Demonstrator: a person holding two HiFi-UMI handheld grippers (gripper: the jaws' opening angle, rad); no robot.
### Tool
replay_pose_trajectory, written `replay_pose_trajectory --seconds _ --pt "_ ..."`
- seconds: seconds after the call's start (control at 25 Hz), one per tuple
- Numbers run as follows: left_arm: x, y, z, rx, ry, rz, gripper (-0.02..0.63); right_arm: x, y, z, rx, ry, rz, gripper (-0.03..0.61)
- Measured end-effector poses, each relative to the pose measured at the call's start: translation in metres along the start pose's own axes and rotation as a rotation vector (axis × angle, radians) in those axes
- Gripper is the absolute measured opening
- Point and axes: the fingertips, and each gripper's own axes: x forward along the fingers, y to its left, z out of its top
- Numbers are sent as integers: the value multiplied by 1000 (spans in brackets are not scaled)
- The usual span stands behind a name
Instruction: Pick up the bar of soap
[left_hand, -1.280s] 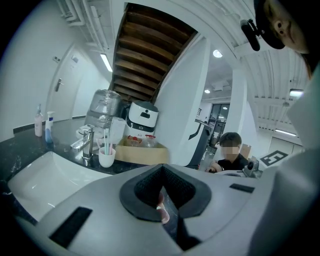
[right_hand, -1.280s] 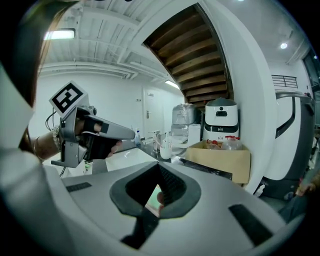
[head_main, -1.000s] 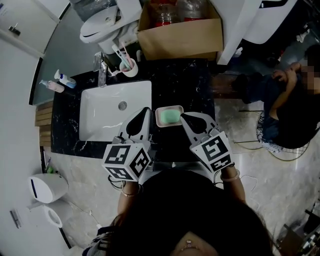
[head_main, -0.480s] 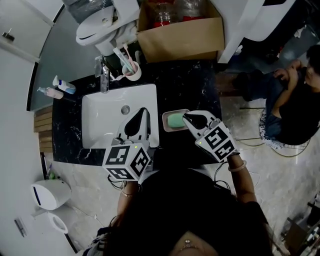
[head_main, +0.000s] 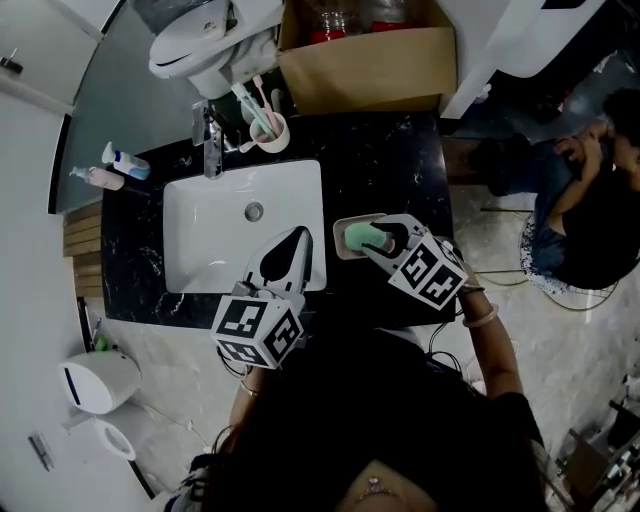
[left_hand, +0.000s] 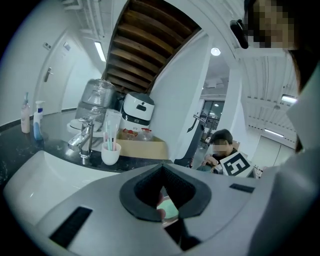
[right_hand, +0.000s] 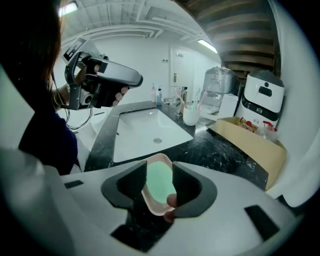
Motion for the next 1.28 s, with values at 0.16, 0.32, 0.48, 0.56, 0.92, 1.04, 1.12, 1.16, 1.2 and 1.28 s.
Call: replay_pose_trajectory --seconds 0.16,0.32,0.48,0.56,0.92,1.04,1.12,1.16,1.2,1.28 --pt "-7 8 -7 -12 11 10 5 11 3 -7 -31 54 30 171" --pt "-10 18 -9 -28 11 31 5 20 4 -13 -76 104 48 204" --pt "-11 21 -11 -45 16 32 5 28 5 -18 -124 147 70 238" --pt "-11 21 -13 -52 22 27 5 32 5 -21 -139 171 86 247" --pt "-6 21 -19 -75 36 20 5 44 6 -30 -202 269 148 258" --pt "-5 22 -20 -84 40 18 5 46 7 -32 -208 292 165 258" --pt "-5 24 -21 -88 42 20 5 48 8 -33 -213 305 172 259" --pt "-5 25 -21 -91 42 21 5 48 8 -33 -213 310 176 258" --pt "-4 26 -21 -96 42 21 5 49 8 -33 -211 315 180 258" --pt "-3 28 -22 -102 42 21 5 51 8 -34 -208 330 188 258"
